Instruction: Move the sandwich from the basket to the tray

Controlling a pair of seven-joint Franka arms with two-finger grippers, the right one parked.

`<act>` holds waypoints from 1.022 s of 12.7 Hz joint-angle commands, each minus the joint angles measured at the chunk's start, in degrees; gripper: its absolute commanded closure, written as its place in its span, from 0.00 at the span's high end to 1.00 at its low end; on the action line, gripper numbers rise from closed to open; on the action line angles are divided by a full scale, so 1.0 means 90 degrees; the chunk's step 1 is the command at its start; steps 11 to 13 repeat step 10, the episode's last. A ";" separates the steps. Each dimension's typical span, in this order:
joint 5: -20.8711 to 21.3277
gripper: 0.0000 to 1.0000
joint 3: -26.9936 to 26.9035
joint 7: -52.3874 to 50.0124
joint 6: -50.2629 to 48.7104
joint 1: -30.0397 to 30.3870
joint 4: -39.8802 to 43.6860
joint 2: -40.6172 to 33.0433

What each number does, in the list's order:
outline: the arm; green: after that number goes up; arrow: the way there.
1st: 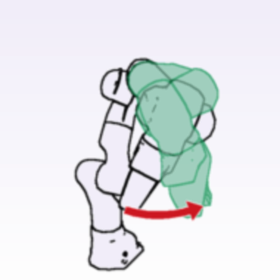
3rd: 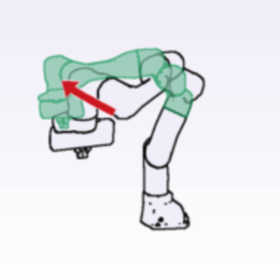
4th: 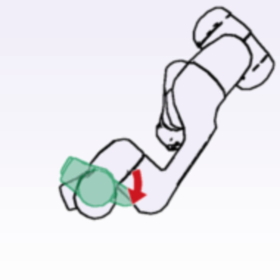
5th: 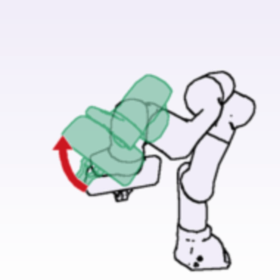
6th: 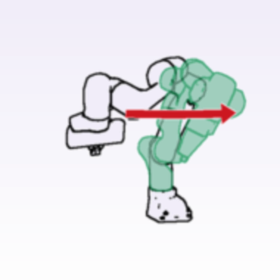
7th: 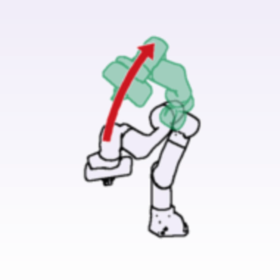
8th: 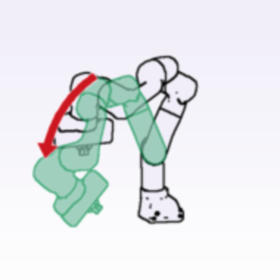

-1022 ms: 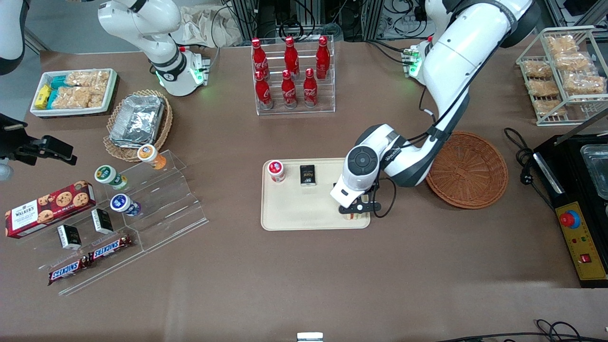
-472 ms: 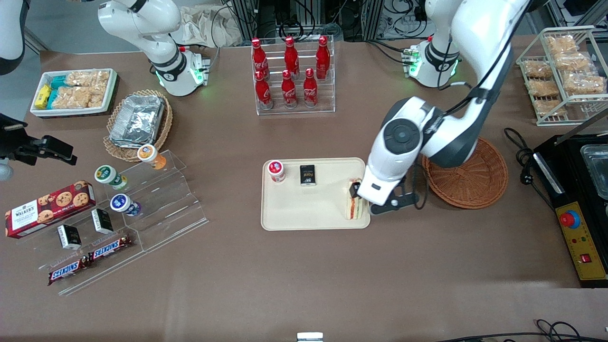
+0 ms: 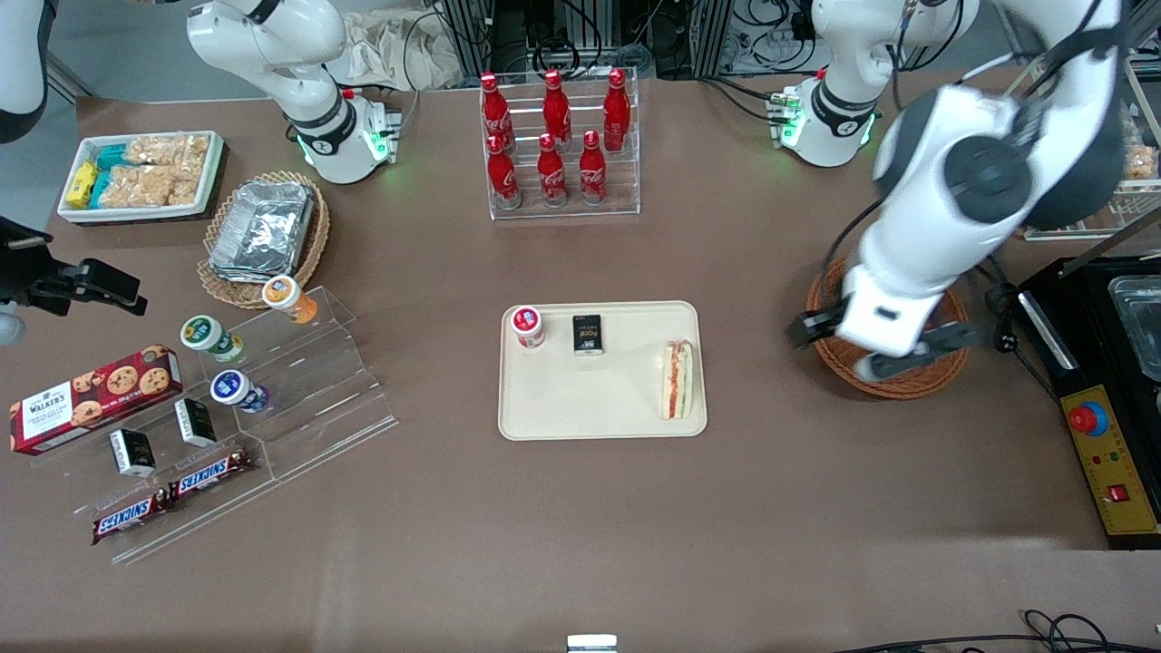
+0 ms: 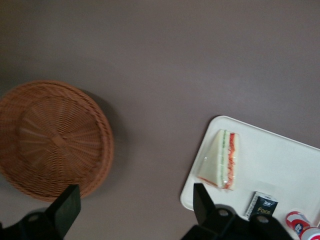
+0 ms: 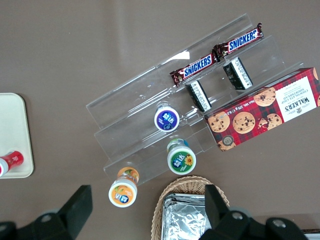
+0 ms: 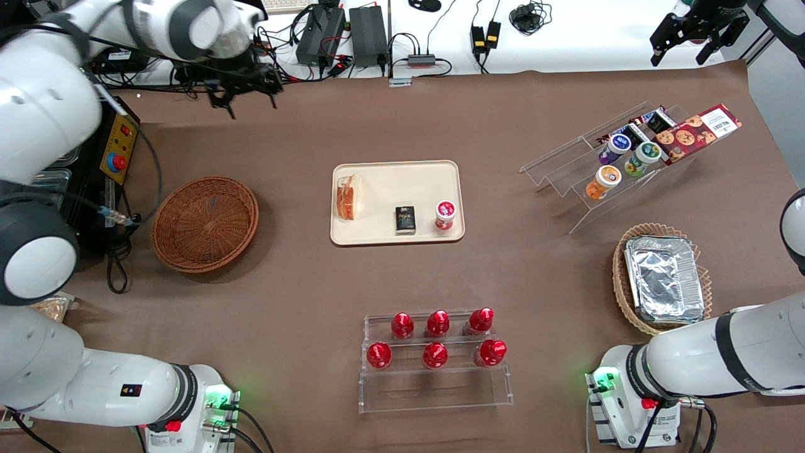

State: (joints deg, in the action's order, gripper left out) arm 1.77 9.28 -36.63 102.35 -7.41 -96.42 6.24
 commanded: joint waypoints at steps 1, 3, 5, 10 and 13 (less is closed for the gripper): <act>-0.0216 1.00 -0.0881 0.1115 -0.0015 -0.0182 -0.0798 -0.1022; -0.0419 1.00 -0.1653 0.2383 -0.0034 -0.0280 -0.1141 -0.1579; -0.0431 1.00 -0.1958 0.3324 -0.0606 -0.0241 -0.0949 -0.1690; -0.0353 1.00 -0.1433 0.3445 -0.1274 0.0080 -0.0088 -0.1309; -0.0353 1.00 -0.1433 0.3445 -0.1274 0.0080 -0.0088 -0.1309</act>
